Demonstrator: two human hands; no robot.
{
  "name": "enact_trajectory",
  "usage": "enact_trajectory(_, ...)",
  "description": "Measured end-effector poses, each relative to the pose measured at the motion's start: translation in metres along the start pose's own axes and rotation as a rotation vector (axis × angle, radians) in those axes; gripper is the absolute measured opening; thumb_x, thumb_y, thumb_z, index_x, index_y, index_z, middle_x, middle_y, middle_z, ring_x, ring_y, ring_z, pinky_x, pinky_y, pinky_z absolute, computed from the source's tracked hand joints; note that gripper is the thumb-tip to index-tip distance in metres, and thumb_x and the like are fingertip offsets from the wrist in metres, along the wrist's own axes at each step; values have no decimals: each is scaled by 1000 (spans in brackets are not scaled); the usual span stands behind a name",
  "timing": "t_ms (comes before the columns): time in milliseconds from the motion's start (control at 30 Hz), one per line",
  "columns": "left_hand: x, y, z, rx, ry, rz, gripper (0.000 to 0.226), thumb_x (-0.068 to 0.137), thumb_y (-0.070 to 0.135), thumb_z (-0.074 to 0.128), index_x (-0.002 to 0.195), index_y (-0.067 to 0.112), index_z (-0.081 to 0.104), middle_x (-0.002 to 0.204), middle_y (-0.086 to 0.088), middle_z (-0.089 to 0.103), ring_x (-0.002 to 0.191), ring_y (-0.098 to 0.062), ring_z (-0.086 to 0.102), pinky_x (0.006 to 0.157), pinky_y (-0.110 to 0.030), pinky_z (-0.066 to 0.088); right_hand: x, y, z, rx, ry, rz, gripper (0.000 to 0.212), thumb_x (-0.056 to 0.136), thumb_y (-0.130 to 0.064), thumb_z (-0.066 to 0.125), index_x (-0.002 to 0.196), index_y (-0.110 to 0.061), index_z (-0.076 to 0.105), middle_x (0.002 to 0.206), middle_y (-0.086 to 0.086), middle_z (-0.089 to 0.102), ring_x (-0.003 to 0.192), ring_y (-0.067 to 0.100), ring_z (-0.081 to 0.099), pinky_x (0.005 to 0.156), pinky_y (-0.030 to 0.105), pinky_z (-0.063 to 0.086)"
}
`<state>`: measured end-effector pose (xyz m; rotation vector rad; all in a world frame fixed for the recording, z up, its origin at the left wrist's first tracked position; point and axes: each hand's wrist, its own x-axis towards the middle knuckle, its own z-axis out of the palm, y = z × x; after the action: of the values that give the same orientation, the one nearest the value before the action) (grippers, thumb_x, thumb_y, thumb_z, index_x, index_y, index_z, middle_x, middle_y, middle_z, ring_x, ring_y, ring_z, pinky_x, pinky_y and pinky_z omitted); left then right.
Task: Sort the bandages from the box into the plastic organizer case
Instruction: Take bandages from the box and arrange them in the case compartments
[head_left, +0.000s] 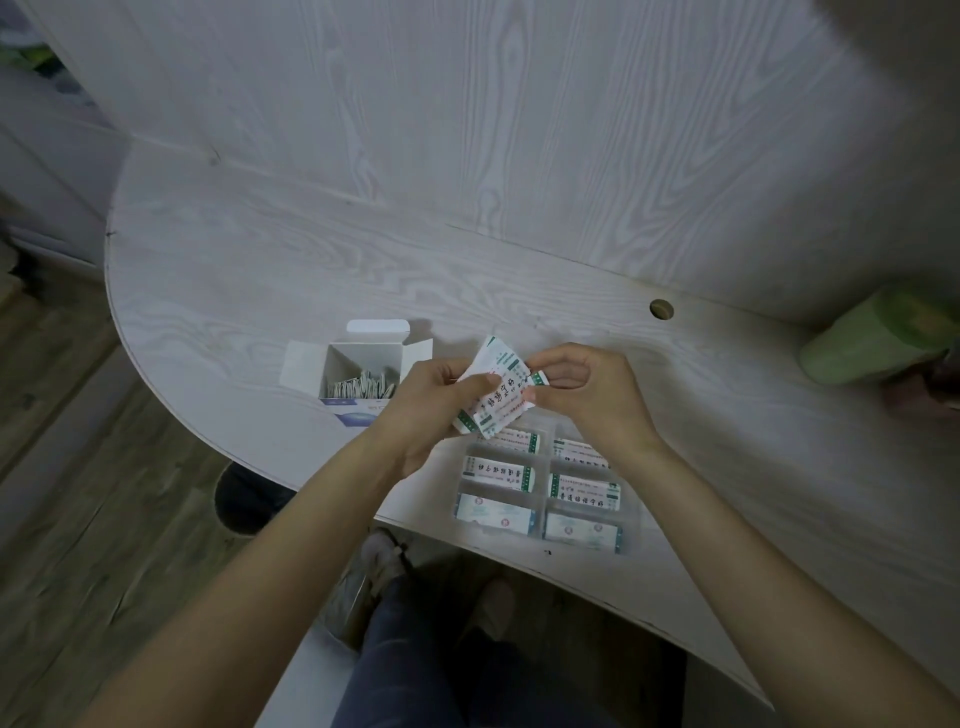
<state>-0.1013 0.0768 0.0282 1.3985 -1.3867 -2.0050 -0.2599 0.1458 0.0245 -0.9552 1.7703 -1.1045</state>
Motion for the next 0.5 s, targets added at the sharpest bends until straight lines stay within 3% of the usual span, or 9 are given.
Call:
enact_trajectory(200, 1, 2, -3, 7, 110, 21, 12, 84, 5, 68, 94, 11, 70, 88, -6, 72, 77, -19, 68, 72, -34, 57, -3, 1, 0, -29, -35, -16, 28, 71, -1, 79, 93, -17, 72, 93, -5, 73, 86, 2, 66, 82, 15, 50)
enact_trajectory(333, 2, -1, -4, -27, 175, 22, 14, 81, 3, 70, 91, 13, 69, 83, 0, 71, 72, -14, 67, 60, -24, 56, -7, 0, -2, 88, -19, 2, 27, 72, 1, 78, 94, -12, 71, 91, 0, 74, 87, 6, 68, 79, 16, 51)
enact_trajectory(400, 3, -3, -4, -37, 170, 11, 17, 80, 4, 71, 96, 11, 68, 85, -1, 71, 72, -14, 65, 62, -27, 53, -7, -1, -1, 128, 22, -21, 25, 72, 2, 77, 90, -13, 71, 89, -2, 72, 79, -3, 64, 73, 10, 48)
enact_trajectory(500, 2, -4, -1, -52, 112, 20, 23, 79, 4, 72, 101, 10, 69, 87, -2, 72, 70, -13, 67, 61, -26, 55, -4, 2, 4, 115, 69, -20, 25, 73, 1, 77, 86, -18, 71, 87, -6, 70, 78, -2, 62, 75, 14, 51)
